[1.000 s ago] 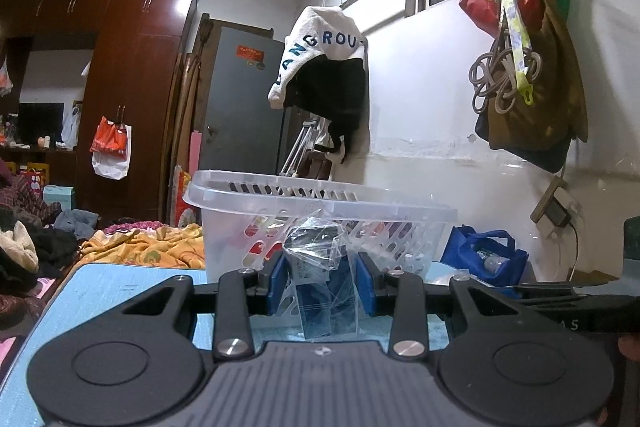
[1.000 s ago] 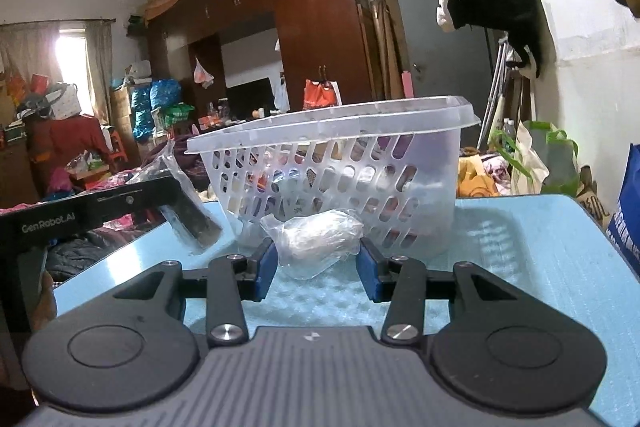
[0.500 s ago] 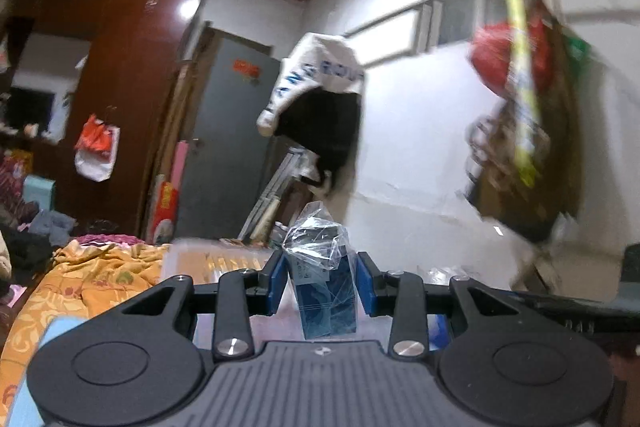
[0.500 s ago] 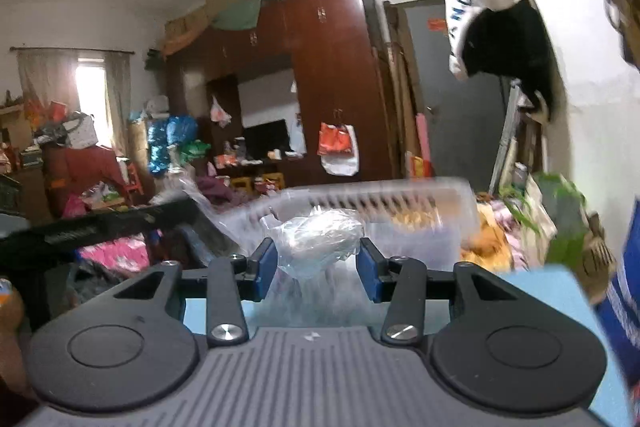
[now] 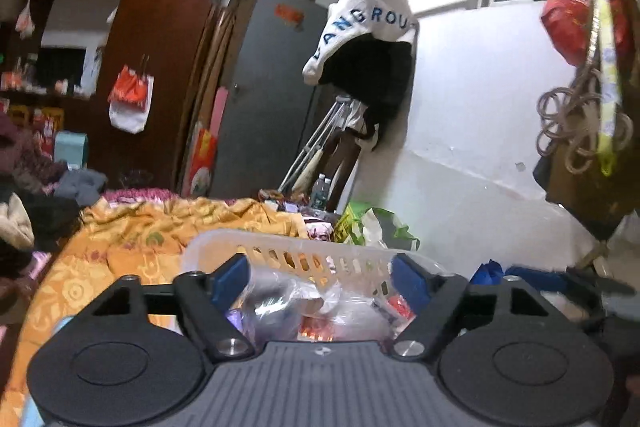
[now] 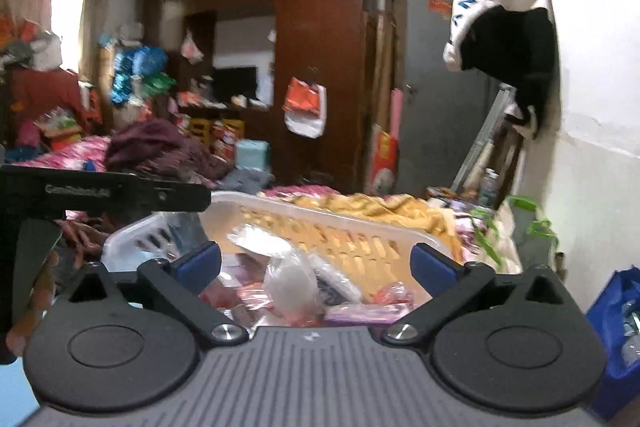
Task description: Organize objects
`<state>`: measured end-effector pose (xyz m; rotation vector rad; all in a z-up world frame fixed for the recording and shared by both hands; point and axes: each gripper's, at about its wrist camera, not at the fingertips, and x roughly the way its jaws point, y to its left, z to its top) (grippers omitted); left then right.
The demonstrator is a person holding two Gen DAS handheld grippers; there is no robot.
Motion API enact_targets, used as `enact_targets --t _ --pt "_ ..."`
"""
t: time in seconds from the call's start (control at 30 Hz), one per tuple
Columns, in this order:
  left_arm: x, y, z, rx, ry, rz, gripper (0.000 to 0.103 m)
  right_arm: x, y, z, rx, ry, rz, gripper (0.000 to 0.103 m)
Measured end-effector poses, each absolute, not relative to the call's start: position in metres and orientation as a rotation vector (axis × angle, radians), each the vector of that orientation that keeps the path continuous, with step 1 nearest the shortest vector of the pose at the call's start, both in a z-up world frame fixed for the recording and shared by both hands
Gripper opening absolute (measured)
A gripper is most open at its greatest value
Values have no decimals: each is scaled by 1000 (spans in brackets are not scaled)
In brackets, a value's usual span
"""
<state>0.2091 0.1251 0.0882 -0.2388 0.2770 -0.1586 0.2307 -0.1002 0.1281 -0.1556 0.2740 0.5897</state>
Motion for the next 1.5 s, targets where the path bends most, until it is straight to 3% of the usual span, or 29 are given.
enact_targets --t 0.13,0.67,1.5 --pt "182 119 95 -189 241 -117 103 211 -112 137 -128 208 587 103" --pt "161 100 85 -70 268 -34 103 207 -137 119 -82 350 479 103" --pt "165 78 76 -16 340 3 103 198 -145 108 -55 341 500 103"
